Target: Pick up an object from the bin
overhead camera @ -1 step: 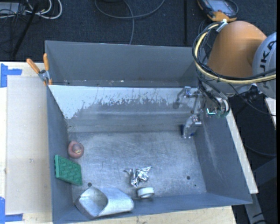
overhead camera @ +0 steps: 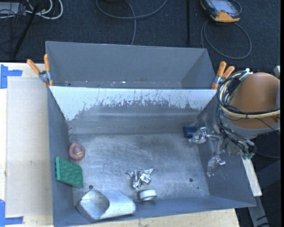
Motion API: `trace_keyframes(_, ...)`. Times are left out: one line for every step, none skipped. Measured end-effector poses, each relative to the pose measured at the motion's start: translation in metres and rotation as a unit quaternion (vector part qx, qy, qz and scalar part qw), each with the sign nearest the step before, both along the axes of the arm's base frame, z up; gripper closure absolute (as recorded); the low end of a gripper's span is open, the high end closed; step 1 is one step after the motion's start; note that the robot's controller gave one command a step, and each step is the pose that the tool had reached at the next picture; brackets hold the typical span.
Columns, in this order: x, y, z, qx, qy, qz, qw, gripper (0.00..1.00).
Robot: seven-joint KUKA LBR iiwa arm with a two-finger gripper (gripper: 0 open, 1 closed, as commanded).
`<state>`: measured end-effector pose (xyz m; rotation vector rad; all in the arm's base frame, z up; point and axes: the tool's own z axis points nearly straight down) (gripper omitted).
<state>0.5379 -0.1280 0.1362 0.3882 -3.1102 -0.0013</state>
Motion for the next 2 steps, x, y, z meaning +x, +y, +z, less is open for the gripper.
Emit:
trace_keyframes(-0.044, 0.064, 0.051, 0.002, -0.0033, 0.016, 0.9999, 0.00)
trace_keyframes(-0.054, 0.137, -0.062, 0.001, -0.0105, -0.005, 0.9999, 0.00)
